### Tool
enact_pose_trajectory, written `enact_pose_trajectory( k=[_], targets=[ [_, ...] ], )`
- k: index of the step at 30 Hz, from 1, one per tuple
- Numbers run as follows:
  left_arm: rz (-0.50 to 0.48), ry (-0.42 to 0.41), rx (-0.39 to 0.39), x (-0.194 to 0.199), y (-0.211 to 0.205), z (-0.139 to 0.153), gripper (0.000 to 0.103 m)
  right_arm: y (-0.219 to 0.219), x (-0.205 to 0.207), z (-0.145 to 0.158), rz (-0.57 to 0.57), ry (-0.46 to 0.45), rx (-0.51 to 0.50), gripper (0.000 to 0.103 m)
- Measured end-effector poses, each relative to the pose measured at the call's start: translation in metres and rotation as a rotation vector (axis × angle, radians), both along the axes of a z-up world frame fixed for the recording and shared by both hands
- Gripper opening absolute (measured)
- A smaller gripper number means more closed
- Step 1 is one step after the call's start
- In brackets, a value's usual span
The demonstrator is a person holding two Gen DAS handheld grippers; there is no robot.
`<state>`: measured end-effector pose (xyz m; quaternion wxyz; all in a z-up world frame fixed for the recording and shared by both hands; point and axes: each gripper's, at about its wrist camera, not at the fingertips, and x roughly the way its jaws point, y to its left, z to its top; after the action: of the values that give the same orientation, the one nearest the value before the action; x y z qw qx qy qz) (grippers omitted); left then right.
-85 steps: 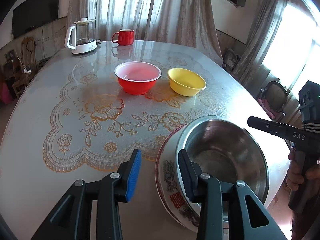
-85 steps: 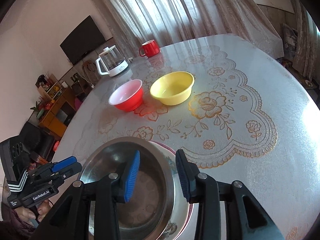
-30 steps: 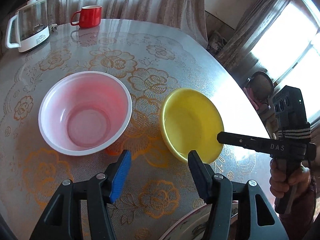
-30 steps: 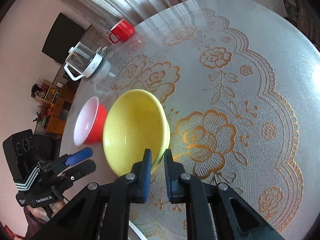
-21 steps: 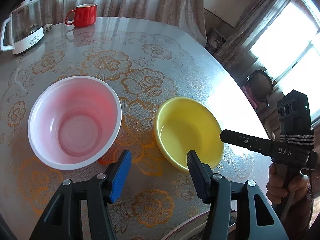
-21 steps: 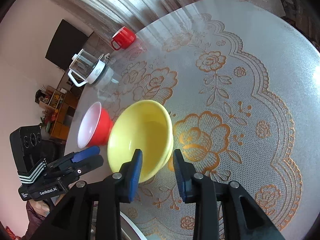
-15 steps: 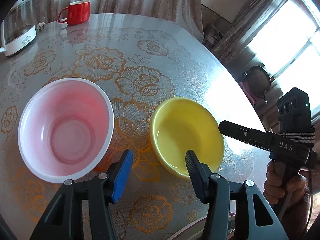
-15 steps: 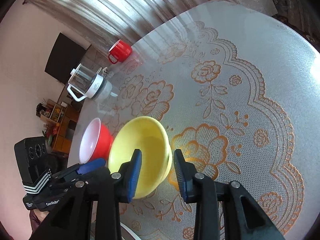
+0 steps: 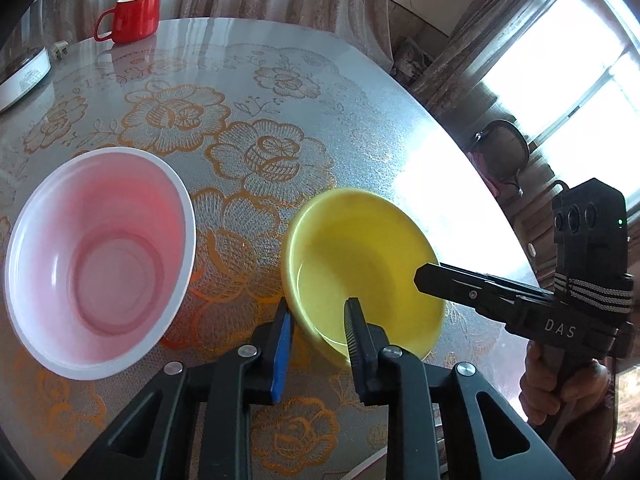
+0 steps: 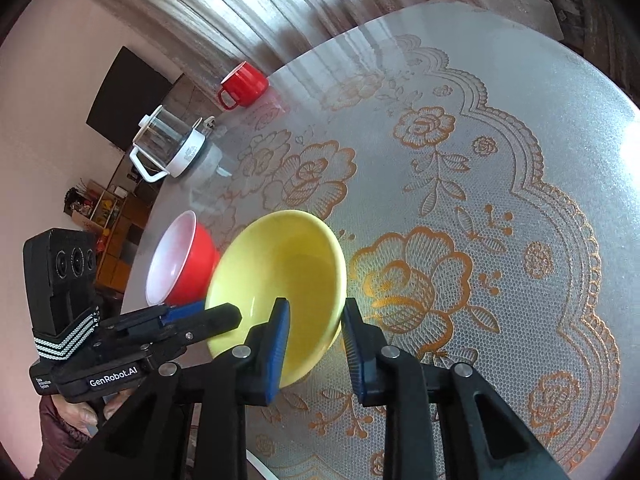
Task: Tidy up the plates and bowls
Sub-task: 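Lift the yellow bowl and carry it over the steel bowl with the right tool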
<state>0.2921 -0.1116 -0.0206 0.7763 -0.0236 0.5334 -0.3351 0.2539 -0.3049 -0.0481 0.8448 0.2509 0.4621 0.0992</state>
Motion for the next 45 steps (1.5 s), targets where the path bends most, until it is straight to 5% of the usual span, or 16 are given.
enact_pose_trajectory(
  k=[45],
  targets=[
    [0.12, -0.1, -0.172, -0.121, 0.068, 0.071, 0.023, 0.045, -0.08, 0.066, 0.047, -0.133, 0.055, 0.028]
  ],
)
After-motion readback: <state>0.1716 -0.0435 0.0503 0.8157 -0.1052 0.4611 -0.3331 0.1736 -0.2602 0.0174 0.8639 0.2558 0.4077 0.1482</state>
